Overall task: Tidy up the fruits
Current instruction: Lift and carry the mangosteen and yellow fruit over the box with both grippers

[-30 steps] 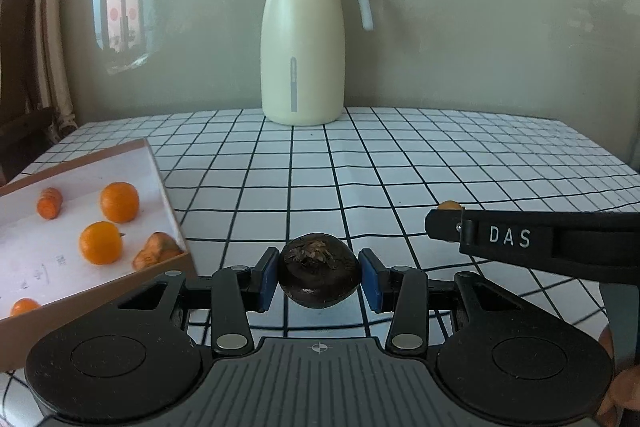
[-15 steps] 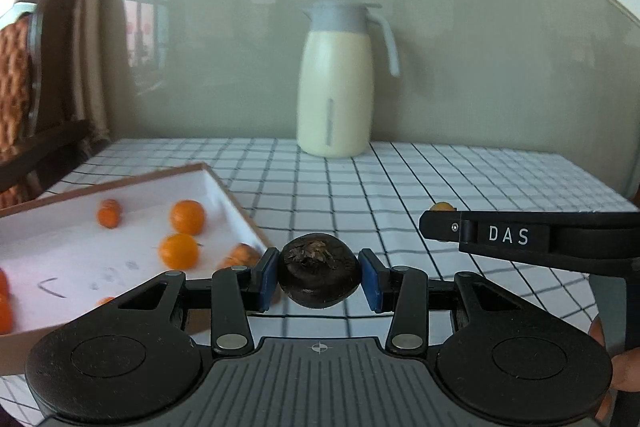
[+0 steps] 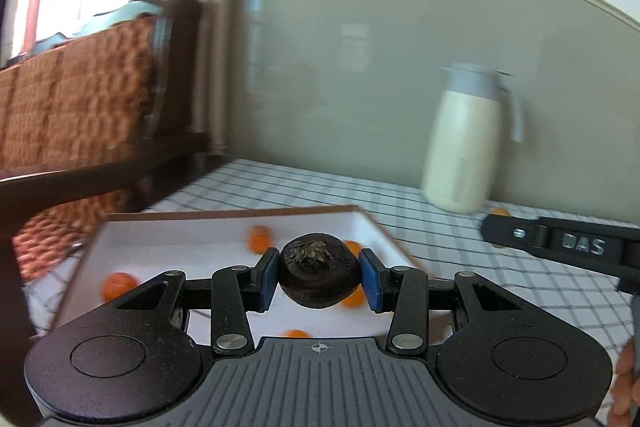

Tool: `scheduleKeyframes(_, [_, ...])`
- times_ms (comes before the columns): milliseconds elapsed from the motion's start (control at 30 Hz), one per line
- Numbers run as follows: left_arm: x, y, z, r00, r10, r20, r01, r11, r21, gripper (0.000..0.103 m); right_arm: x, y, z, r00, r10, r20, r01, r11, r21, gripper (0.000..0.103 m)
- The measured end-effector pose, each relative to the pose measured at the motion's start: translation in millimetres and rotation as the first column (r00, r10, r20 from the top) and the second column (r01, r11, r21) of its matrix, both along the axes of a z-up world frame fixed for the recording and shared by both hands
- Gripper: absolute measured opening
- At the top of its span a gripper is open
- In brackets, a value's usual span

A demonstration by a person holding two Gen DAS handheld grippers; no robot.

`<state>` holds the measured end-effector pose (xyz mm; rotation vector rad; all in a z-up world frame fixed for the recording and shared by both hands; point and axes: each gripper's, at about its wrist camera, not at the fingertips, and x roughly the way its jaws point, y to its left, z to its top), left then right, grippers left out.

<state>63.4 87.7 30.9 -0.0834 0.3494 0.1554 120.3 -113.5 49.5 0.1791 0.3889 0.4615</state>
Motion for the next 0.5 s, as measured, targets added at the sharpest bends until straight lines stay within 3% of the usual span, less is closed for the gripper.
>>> scheduleKeyframes(233, [2.8,44.4,-3.8,0.991,0.132,0.003,-0.132,0.991,-0.013,0.043,8.5,32.9,-5.9,0.999,0.034,0.006,-0.033,0.999,-0.009,0.016])
scheduleKeyframes(500, [10.8,71.8,-9.2,0.979,0.203,-0.005,-0.203,0.979,-0.033,0.043,24.8,51.7,-13.1,0.999,0.040,-0.013,-0.041,0.999,-0.014,0.016])
